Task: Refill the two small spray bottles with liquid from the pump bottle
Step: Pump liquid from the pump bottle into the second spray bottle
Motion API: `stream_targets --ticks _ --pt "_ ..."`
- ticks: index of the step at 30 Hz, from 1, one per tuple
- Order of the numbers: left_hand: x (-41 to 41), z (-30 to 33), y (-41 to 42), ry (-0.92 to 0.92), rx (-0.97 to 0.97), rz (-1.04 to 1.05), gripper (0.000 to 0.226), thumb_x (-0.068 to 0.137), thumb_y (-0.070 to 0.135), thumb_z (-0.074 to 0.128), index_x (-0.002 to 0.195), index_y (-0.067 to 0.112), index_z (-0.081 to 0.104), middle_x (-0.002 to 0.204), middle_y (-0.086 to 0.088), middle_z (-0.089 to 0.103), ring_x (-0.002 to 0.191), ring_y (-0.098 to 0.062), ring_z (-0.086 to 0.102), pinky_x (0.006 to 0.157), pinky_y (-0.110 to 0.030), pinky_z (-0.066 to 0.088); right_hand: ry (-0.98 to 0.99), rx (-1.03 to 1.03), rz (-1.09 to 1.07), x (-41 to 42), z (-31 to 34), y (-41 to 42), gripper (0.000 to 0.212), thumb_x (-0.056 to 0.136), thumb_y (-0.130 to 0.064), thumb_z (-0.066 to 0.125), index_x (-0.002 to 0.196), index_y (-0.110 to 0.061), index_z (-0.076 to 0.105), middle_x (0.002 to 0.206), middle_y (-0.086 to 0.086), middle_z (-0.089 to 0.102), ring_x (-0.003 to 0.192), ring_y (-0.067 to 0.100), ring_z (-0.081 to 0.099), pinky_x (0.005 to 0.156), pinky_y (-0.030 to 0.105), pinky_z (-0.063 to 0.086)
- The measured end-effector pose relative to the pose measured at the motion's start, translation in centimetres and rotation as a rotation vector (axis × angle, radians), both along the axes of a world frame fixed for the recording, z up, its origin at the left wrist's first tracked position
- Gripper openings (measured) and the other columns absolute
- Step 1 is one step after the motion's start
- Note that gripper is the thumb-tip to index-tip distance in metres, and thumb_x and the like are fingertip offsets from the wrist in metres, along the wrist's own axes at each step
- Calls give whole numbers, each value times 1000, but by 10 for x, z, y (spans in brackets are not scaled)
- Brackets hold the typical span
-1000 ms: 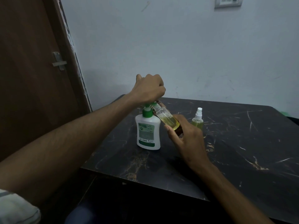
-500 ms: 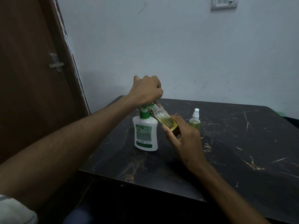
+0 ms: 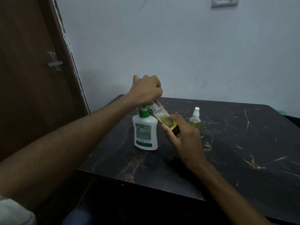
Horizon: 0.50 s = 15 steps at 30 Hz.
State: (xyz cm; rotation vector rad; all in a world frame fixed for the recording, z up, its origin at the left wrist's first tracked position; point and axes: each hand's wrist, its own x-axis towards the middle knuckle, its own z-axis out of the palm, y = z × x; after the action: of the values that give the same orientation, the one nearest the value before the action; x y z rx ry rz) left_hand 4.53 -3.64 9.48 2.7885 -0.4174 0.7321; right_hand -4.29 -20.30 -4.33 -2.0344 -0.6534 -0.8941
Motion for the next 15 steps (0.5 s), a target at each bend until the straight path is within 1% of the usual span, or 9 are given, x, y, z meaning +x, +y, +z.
stream_targets --ticks 2,3,5,7,10,12,15 --pt "-1 -2 -1 10 2 -4 21 82 18 57 74 6 72 84 -7 77 83 -28 67 88 -43 25 3 -5 6 0 0 0 35 102 -45 55 126 -21 61 98 -14 65 78 -3 60 67 9 47" --pt "-2 -2 0 4 10 -9 18 81 19 56 70 11 68 85 -9 77 84 -30 68 87 -43 25 4 -5 9 0 1 0 35 102 -46 55 126 -21 61 98 -14 65 78 -5 59 68 7 46" --pt "-3 -1 1 -6 17 -22 15 82 18 56 69 17 62 86 -11 78 85 -31 68 88 -43 25 2 -7 8 -1 1 1 36 101 -46 54 125 -21 61 98 -16 63 78 -5 59 69 5 44" --pt "-3 0 1 -6 20 -26 17 82 19 54 69 15 63 87 -11 78 85 -31 68 88 -44 26 1 1 3 -2 2 0 36 101 -47 53 125 -21 62 98 -17 61 79 -2 59 68 6 45" --pt "-1 3 1 -14 8 -18 26 81 21 52 75 6 73 86 -10 78 83 -30 67 90 -45 28 5 17 0 -3 2 0 36 101 -47 54 125 -21 62 97 -17 61 79 0 60 68 7 45" --pt "1 1 2 -7 -3 -16 23 81 20 54 75 7 73 87 -12 78 85 -32 68 87 -44 26 12 13 2 -2 2 0 36 101 -48 53 126 -22 61 98 -17 61 80 -1 60 69 7 46" --pt "0 -1 2 8 -2 -13 14 80 17 56 70 15 66 88 -12 78 88 -35 68 85 -43 23 23 9 15 -1 1 0 36 102 -48 53 125 -23 61 99 -15 65 81 0 62 69 12 48"
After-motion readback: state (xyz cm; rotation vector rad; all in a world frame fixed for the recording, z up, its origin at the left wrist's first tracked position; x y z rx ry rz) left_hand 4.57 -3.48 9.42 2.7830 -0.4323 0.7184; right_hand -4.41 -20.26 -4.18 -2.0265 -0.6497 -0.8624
